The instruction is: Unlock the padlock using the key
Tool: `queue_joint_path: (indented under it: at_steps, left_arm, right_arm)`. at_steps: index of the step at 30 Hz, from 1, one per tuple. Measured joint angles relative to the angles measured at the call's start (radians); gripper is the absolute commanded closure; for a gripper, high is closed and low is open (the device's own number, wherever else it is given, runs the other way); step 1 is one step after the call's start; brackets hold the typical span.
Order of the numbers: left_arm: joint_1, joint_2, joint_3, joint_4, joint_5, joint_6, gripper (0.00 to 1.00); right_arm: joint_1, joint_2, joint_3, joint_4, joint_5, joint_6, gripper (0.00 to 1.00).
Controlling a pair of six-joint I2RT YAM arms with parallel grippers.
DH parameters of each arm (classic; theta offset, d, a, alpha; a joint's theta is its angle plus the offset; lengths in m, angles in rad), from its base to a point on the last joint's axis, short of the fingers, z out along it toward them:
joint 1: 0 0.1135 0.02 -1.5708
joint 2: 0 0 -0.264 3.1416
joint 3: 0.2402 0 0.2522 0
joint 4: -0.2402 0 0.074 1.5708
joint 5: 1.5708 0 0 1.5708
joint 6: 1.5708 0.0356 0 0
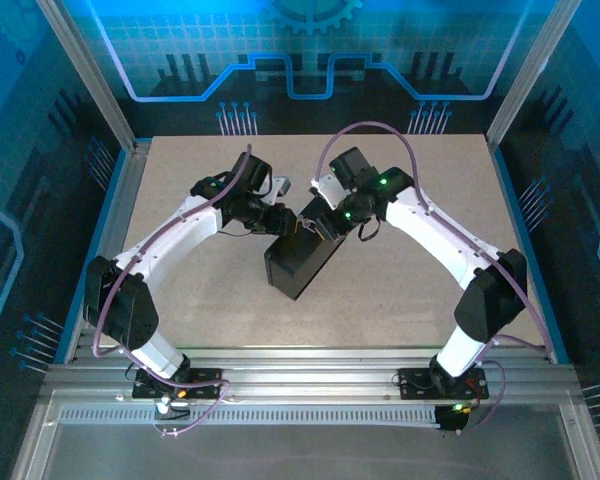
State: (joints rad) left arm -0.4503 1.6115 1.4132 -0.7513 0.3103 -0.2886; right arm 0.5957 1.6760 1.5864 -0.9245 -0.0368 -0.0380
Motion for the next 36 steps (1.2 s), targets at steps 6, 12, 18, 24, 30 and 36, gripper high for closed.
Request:
queue_joint_path:
  at_steps: [6, 12, 18, 24, 30, 36]
  left_arm:
    - [0.000, 0.000, 0.000, 0.000, 0.000, 0.000, 0.70]
    - [0.000, 0.000, 0.000, 0.001, 0.000, -0.002, 0.70]
    - [-0.021, 0.000, 0.000, 0.005, 0.026, -0.001, 0.71]
    - [-0.047, 0.000, -0.001, 0.005, 0.042, -0.001, 0.70]
    - [-0.044, 0.000, -0.002, 0.005, 0.042, -0.001, 0.70]
    - [-0.044, 0.008, -0.002, 0.010, 0.042, -0.001, 0.71]
  right_arm:
    - [0.011, 0.002, 0.009, -0.007, 0.025, 0.003, 0.83]
    - [0.010, 0.016, 0.072, -0.055, 0.038, 0.110, 0.99]
    - [-0.020, 0.024, 0.119, -0.053, 0.025, 0.351, 1.00]
    - [-0.020, 0.038, 0.119, -0.052, -0.005, 0.423, 0.69]
    - [-0.039, 0.003, 0.095, -0.046, -0.018, 0.276, 0.53]
    - [-0.102, -0.061, 0.041, -0.050, -0.055, 0.089, 0.50]
